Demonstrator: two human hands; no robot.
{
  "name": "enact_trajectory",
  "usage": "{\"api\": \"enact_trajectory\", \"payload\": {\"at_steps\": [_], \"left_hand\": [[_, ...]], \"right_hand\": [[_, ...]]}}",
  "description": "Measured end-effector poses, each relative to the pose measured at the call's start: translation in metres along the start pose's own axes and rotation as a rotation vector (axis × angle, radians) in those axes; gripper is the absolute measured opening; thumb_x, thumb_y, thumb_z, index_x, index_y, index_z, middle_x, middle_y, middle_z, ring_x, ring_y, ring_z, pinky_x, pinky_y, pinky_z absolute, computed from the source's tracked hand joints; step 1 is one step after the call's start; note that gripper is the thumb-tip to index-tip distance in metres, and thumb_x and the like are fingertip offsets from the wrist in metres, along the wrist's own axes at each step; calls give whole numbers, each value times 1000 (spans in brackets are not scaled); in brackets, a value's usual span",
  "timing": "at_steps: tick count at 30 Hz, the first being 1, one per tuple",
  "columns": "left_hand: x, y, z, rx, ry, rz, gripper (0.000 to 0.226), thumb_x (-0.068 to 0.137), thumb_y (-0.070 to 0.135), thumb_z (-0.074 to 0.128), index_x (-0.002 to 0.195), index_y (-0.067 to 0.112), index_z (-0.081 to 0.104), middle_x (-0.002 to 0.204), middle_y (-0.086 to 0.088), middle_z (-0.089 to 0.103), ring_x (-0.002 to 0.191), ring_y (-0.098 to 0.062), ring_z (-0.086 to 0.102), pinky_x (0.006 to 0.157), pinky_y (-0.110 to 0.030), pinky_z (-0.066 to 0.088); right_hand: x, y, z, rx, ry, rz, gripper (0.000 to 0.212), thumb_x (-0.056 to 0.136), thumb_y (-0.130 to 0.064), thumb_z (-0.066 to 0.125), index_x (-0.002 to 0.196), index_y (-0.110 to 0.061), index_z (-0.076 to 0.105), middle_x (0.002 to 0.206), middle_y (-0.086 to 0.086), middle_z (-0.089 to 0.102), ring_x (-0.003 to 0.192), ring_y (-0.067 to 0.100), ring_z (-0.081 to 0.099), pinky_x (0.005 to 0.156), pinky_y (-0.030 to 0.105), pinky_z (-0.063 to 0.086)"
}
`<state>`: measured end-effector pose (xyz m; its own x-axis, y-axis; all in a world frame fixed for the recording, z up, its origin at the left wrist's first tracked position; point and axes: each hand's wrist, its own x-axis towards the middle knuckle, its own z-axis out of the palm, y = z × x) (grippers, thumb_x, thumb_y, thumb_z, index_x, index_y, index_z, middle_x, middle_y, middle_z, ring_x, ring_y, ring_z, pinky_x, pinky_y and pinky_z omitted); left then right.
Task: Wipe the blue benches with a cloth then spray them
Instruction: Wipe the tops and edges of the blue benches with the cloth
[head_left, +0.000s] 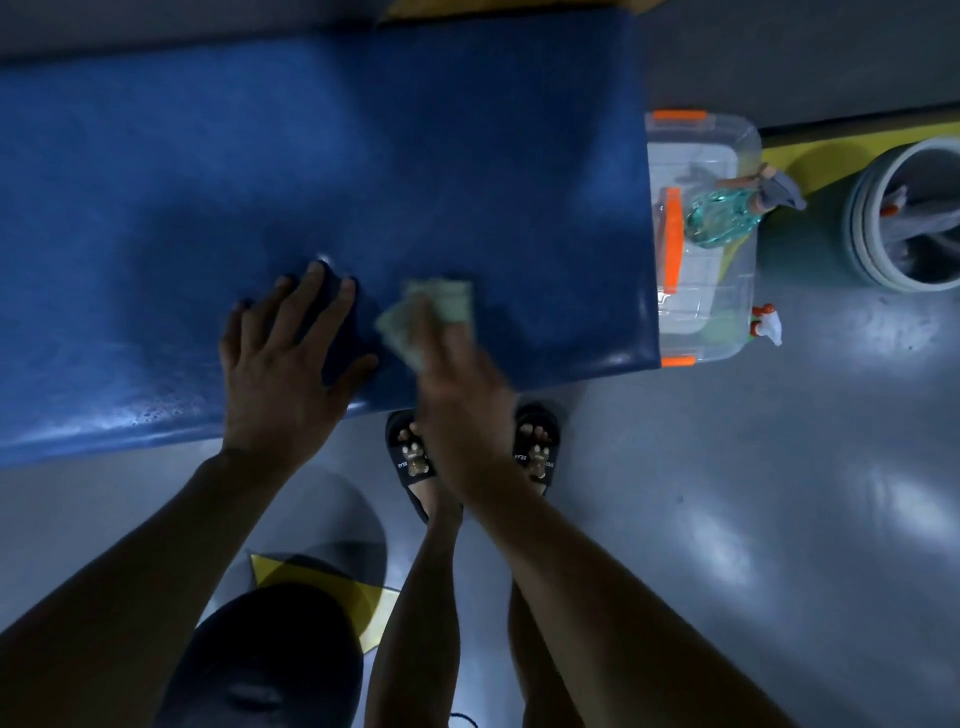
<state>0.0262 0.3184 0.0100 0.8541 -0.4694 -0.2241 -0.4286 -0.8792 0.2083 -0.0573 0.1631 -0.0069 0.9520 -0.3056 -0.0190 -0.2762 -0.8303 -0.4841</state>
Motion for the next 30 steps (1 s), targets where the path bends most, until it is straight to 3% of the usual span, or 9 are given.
{"api": "enact_trajectory", "payload": {"at_steps": [3, 5, 10, 13, 15, 20, 22, 26, 30], "left_hand": [[0, -1, -1, 4, -12, 6, 73, 85, 50, 48, 153, 26, 33, 162, -4, 27, 144, -37, 28, 114, -57, 22], [2, -1, 0, -4, -9, 2, 72, 87, 54, 48, 152, 27, 35, 162, -3, 29, 144, -36, 29, 114, -55, 22], [4, -3, 1, -13, 5, -4, 70, 89, 60, 46, 150, 28, 39, 159, -3, 33, 142, -35, 32, 112, -55, 24], [5, -3, 2, -24, -6, -20, 70, 88, 62, 45, 150, 28, 39, 159, -3, 33, 141, -35, 31, 113, -56, 23], [5, -3, 2, -19, -13, -27, 71, 88, 62, 45, 150, 29, 39, 159, -3, 33, 141, -35, 31, 112, -55, 24], [8, -4, 1, -6, 2, -18, 71, 85, 61, 50, 147, 27, 44, 157, -2, 35, 137, -34, 33, 107, -51, 27], [9, -4, 2, -16, 19, -19, 70, 85, 62, 51, 146, 27, 46, 157, -2, 36, 136, -35, 35, 107, -53, 28], [7, -6, 4, -48, 47, -21, 69, 84, 62, 52, 144, 26, 49, 155, -3, 38, 134, -35, 35, 106, -55, 29], [11, -6, 2, -57, 22, -41, 69, 83, 63, 52, 144, 31, 48, 154, -1, 39, 133, -33, 35, 104, -53, 29]], "right_hand": [[6, 4, -8, -100, -158, -386, 54, 89, -12, 44, 142, -13, 51, 99, -1, 62, 73, 15, 60, 51, 30, 52], [18, 39, -29, -246, -155, -464, 56, 86, -14, 49, 142, -20, 52, 100, -3, 62, 69, 16, 59, 49, 28, 46], [33, 132, -89, -332, -39, -50, 63, 89, -3, 50, 149, -18, 39, 120, 9, 57, 78, 31, 61, 56, 39, 55], [37, 127, -78, -238, 140, 341, 67, 88, -4, 48, 152, -17, 33, 134, 12, 51, 101, 34, 57, 65, 42, 54], [37, 90, -51, -149, 212, 429, 69, 85, -1, 50, 151, -16, 36, 144, 11, 47, 107, 30, 54, 74, 40, 53], [28, 33, -24, -297, -102, -423, 56, 91, -13, 51, 147, -16, 44, 102, 2, 60, 75, 19, 58, 58, 33, 50], [50, 69, -40, -390, -82, -547, 55, 92, -13, 51, 146, -19, 46, 105, 1, 63, 72, 20, 56, 57, 35, 49], [82, 140, -77, -391, 44, -134, 57, 93, -5, 50, 148, -15, 42, 127, 10, 53, 81, 31, 58, 61, 39, 50], [94, 134, -72, -228, 179, 461, 57, 95, -12, 43, 151, -16, 35, 138, 15, 49, 111, 38, 57, 79, 48, 51]]}}
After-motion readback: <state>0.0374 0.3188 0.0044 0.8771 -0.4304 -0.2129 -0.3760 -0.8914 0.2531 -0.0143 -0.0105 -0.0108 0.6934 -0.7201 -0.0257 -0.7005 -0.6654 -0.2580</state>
